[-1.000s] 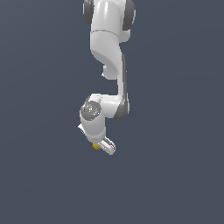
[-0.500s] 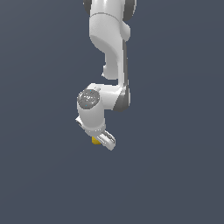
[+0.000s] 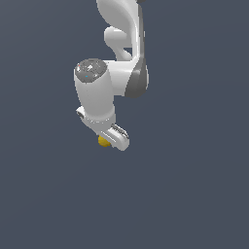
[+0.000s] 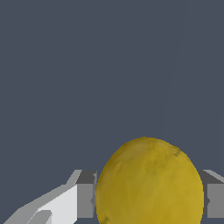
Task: Pick up the object and move it to a goal position.
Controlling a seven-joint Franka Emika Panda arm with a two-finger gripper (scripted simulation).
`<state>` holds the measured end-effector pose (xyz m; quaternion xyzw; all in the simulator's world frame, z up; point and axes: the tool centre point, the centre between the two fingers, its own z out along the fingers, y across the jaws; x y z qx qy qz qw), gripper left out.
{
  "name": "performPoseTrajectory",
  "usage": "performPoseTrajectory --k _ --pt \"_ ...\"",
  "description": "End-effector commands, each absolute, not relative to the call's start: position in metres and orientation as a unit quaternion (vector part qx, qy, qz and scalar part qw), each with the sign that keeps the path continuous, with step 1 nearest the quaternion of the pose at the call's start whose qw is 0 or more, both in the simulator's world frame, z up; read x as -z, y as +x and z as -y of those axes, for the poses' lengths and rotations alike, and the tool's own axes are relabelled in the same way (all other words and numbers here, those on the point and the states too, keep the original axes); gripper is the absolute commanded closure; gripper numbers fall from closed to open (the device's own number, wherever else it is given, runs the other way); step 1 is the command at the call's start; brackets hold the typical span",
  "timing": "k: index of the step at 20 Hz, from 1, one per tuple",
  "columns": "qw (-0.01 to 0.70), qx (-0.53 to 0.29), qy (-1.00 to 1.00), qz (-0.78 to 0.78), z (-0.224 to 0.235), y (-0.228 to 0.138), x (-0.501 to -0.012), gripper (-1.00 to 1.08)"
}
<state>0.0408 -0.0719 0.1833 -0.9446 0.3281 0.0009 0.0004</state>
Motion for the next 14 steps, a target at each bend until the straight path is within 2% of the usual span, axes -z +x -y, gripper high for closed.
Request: performPoseTrajectory --k 1,14 --pt "0.0 0.0 -0.945 -0.328 0.073 0.036 -0.214 1.08" --pt "0.0 0.0 -0.945 -0.328 0.074 0.021 -0.356 1.08"
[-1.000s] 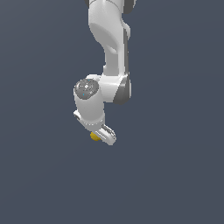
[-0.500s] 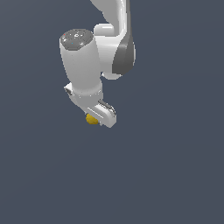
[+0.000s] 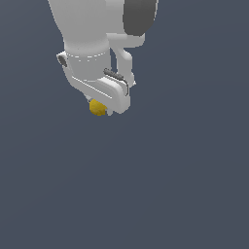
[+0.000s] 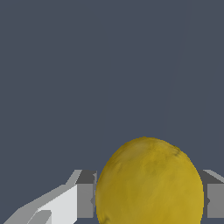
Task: Pick up the object and move it to a goal position.
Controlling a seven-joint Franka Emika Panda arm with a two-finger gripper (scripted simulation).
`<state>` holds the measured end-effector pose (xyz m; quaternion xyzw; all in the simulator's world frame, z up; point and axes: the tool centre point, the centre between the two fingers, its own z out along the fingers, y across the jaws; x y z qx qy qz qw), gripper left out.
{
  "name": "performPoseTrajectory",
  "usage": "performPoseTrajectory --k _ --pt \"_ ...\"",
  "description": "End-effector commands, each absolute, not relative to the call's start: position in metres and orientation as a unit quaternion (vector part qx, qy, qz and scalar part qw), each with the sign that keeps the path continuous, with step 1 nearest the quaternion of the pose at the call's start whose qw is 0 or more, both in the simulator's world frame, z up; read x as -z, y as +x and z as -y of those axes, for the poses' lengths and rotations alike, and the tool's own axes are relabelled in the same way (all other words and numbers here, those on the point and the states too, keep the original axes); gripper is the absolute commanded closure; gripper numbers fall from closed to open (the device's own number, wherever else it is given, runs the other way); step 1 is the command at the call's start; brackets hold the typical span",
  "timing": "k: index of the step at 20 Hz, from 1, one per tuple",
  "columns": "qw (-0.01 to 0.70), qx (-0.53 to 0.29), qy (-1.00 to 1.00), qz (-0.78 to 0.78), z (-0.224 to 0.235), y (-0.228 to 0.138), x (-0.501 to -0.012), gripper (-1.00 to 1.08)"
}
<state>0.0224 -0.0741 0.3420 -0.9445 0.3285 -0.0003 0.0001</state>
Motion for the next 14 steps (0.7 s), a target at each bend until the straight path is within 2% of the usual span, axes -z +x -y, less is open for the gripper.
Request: performPoseTrajectory --k 1,7,14 --pt "0.0 0.0 -0.945 -0.328 0.074 0.02 -0.363 1.08" --pt "0.0 0.0 -0.945 -0.328 0.074 0.018 -0.395 1.08" --pt "0.0 0.0 -0.945 -0.328 0.074 0.019 -0.407 1.08"
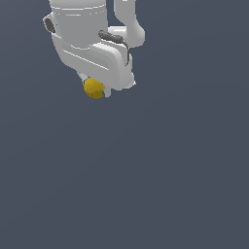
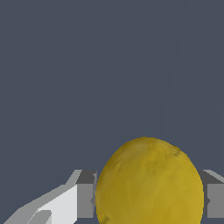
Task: Pick up the object and move it to a goal position.
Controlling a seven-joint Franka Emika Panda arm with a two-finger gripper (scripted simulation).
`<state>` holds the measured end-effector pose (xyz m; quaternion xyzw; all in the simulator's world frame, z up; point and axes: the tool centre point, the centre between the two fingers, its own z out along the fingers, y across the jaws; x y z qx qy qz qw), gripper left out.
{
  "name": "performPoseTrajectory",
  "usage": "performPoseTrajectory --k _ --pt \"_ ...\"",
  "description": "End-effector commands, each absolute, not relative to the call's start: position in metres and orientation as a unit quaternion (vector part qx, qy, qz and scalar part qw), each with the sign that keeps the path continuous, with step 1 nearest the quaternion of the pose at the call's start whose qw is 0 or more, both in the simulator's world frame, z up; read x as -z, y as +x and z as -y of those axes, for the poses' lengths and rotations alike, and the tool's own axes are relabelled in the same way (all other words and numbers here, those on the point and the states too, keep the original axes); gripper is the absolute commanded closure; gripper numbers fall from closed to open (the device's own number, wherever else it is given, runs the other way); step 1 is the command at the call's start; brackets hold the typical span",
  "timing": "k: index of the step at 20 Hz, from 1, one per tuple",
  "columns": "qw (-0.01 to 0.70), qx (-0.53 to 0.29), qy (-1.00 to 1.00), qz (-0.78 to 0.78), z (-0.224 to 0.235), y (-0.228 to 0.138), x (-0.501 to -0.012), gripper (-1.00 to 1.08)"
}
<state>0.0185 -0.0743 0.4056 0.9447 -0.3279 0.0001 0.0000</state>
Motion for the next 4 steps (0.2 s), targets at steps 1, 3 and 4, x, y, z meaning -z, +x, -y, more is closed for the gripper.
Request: performPoseTrajectory --k 1,3,4 --pt "0.0 0.0 0.945 0.328 0.0744 0.0189 -0.4065 1.08" --pt "0.0 0.0 0.945 0.328 0.0744 0.0193 -0.4047 1.08" --pt "0.0 0.0 0.945 0.328 0.0744 0.0194 -0.4044 1.08"
